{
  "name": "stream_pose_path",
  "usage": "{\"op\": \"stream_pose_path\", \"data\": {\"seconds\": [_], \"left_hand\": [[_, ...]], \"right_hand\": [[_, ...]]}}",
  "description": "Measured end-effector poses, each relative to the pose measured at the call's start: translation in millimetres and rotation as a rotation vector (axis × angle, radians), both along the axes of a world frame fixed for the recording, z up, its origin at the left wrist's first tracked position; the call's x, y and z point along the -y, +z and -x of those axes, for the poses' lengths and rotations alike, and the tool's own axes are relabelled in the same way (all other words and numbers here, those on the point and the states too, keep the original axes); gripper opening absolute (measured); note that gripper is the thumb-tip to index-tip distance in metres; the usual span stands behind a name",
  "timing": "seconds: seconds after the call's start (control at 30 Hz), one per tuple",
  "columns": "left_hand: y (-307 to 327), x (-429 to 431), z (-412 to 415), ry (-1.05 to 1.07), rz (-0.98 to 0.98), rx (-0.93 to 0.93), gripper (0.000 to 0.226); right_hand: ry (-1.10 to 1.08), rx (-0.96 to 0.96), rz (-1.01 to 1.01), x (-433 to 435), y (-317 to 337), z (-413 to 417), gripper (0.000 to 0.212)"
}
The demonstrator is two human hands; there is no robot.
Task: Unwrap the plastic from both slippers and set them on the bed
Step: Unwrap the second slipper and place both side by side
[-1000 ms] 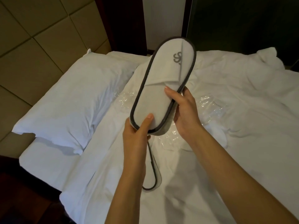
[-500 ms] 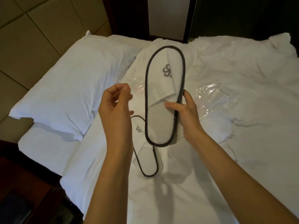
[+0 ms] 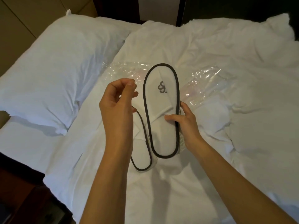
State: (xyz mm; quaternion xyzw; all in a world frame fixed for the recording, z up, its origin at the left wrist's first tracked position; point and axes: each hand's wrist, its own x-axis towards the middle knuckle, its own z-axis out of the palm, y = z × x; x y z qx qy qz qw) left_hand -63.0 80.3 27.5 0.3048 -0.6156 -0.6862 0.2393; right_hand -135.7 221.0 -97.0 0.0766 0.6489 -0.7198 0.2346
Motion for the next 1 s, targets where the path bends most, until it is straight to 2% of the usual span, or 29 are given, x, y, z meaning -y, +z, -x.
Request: {"op": "stream_pose_path", "data": {"seconds": [0.17, 0.63, 0.83, 1.0], "left_hand": [[-15, -2, -2, -0.014, -0.015, -0.002, 0.007], [-26, -2, -12, -0.046, -0.055, 0.021, 0.007], [-25, 5, -16, -0.056, -0.064, 0.032, 0.007], [-18, 12, -14, -0.059, -0.066, 0.025, 0.008]], "right_hand": [[0.039, 0.021, -0.063, -13, -27, -3, 0.047], [0.238, 0.078, -0.232, -14, -82, -17, 0.053], [0.209, 0.097, -0.311, -14, -88, -11, 0.049], [0.184, 0.088, -0.458, -19, -91, -7, 0.063]]}}
